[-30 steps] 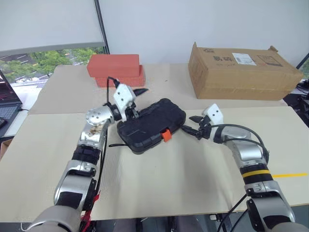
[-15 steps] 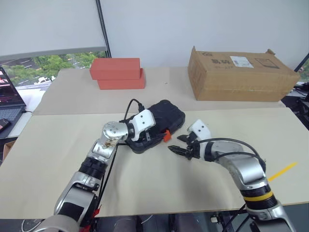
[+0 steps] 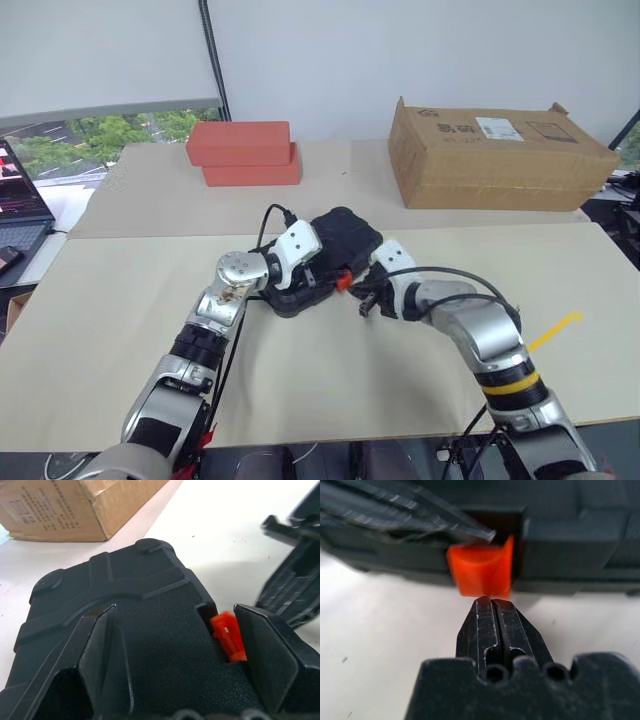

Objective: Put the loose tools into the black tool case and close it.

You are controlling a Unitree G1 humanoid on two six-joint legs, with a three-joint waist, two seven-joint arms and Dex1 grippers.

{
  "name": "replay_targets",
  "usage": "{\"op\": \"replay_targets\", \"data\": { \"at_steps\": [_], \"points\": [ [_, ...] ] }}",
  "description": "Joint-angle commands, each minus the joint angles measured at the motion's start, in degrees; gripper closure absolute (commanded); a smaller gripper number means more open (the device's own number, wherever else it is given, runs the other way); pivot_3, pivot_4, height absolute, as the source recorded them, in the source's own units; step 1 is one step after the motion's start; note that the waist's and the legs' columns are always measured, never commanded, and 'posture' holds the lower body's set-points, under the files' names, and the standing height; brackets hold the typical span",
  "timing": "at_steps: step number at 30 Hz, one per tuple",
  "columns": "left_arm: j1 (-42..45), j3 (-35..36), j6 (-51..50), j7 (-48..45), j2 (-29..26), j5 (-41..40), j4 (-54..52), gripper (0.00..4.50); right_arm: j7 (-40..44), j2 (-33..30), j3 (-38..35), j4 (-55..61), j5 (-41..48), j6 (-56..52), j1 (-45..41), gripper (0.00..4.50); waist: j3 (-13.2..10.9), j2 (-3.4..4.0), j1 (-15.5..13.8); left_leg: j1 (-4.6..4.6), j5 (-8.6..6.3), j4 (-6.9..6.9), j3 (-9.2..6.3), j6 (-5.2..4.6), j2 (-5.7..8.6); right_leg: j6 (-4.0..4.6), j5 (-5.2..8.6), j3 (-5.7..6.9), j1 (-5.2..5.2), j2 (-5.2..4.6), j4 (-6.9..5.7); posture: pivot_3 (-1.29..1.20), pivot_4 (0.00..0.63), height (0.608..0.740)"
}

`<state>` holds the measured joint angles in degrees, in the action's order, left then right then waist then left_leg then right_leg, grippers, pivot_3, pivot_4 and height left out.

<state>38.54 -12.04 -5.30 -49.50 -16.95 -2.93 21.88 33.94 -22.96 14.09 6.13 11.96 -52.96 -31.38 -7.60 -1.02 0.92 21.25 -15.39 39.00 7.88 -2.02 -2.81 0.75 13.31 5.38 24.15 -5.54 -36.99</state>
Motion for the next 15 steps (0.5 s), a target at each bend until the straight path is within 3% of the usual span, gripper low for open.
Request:
{"op": "replay_targets", "data": {
  "at_steps": [1, 7, 12, 15],
  "points": [
    [-2.2, -0.4, -4.1, 0.9, 0.8, 0.2, 3.6, 0.53, 0.3, 2.5, 1.2, -3.7, -0.6, 1.8, -4.9, 4.45, 0.0, 0.00, 0.1, -0.01, 0.00, 0.00, 0.01, 0.00, 0.00, 0.00, 0.00, -0.01, 0.01, 0.00, 0.00, 0.00, 0.150, 0.711],
    [-3.2, 0.3, -5.7, 1.6, 1.0, -0.1, 2.5, 0.53, -0.3, 5.8, 0.6, -8.7, -1.1, 4.0, -7.6, 4.45, 0.0, 0.01, 0.3, -0.01, 0.01, -0.01, 0.03, 0.02, -0.01, 0.02, -0.01, -0.04, 0.02, 0.01, -0.03, 0.00, 0.150, 0.711],
    [-4.8, 3.0, -6.2, 2.9, -0.1, -1.8, -0.5, 0.53, 1.3, 2.9, -0.6, -4.3, -0.4, 3.0, -5.4, 4.45, 0.0, 0.01, 0.7, -0.02, 0.01, -0.04, 0.04, 0.04, -0.04, 0.03, -0.02, -0.06, 0.06, 0.00, -0.03, 0.00, 0.150, 0.711],
    [-5.5, 8.2, -6.5, 4.9, 0.1, -6.0, -4.3, 0.53, 3.2, 0.1, -1.8, -2.4, -0.1, 6.1, -1.2, 4.45, 0.0, 0.01, 0.6, 0.04, 0.00, -0.08, 0.03, 0.03, -0.03, 0.06, -0.03, -0.07, 0.11, -0.04, -0.02, 0.00, 0.150, 0.711]
  ]
}}
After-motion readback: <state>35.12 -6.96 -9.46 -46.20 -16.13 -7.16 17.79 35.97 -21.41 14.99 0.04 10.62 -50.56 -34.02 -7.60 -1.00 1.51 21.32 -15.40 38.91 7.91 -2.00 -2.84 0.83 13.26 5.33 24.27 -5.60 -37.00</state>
